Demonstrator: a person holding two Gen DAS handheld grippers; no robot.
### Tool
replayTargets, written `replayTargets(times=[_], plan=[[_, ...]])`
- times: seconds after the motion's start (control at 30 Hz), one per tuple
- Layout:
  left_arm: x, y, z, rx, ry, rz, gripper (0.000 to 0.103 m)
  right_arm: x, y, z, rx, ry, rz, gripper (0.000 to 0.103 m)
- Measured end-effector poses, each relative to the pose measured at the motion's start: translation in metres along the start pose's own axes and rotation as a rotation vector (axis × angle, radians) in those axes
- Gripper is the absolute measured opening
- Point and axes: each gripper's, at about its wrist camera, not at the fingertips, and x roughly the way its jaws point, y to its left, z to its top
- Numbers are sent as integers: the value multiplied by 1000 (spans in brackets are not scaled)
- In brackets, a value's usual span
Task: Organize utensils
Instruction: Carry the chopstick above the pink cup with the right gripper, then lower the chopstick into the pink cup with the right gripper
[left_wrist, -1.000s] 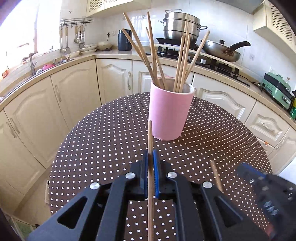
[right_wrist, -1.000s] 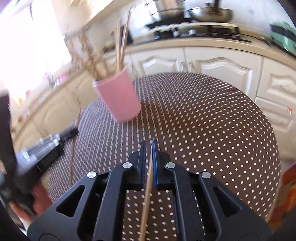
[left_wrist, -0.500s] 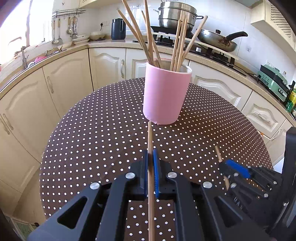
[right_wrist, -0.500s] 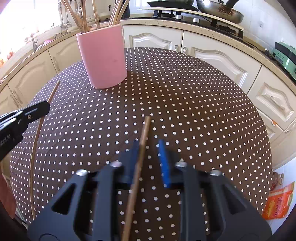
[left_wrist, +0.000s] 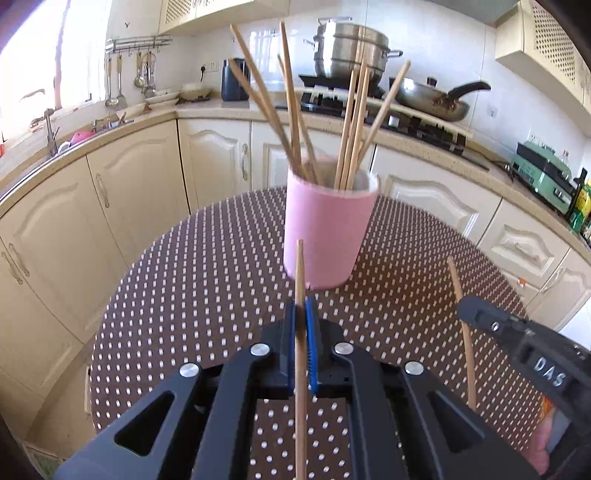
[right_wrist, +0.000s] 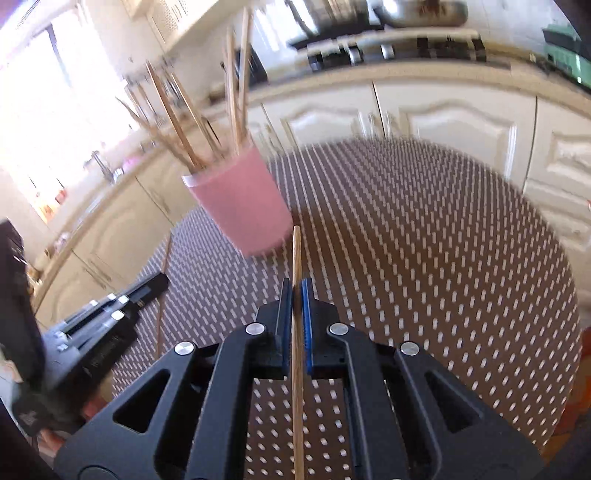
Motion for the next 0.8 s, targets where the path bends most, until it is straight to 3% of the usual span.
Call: replayTargets(times=[0.37,0.8], plan=[[-30,-6,61,-6,-190,29,7,-46,29,62,16,-228,21,6],[-74,-9,149,-36,-394,37,6,-86,56,145,-27,-410,27,5]])
